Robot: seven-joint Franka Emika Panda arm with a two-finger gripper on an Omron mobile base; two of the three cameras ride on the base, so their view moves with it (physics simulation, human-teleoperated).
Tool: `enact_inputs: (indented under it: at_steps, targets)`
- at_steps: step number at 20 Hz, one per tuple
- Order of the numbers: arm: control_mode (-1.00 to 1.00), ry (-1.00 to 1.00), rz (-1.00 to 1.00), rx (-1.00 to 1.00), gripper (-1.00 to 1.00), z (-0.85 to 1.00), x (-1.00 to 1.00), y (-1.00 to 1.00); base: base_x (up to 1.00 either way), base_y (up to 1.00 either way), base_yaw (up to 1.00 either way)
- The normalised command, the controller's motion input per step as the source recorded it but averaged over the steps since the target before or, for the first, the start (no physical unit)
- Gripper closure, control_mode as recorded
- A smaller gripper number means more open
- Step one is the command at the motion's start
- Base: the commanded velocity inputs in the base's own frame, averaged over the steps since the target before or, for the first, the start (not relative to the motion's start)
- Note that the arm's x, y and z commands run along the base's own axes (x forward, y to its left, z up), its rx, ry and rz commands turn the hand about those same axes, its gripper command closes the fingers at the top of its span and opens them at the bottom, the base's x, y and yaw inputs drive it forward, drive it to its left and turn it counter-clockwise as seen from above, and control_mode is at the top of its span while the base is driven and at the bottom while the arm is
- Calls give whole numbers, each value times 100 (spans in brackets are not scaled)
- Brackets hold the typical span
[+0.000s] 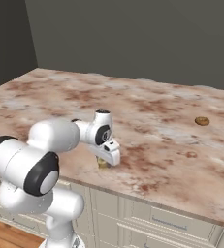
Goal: Pick the jar and candle from the dining table and place them in the open cabinet. Close the cabinet after placing the objects.
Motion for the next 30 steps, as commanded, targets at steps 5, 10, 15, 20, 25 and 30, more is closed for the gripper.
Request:
enact_inputs:
  at_steps: [5,10,15,20,25,30]
  targets:
    - [-100,-12,-15,-2,100,74,-8,-4,0,0,0]
    - [-100,-13,-13,-4,100,73,-14,-8,0,0,0]
    - [-100,-4,-15,-8,100,48,-4,0,0,0,0]
    - [100,0,-3,-2,100,3,0,1,0,0,0]
    - [100,0,0,0,100,0,0,0,-19,-8,-20]
    - [100,0,0,0,100,0,0,0,-3,-1,-44]
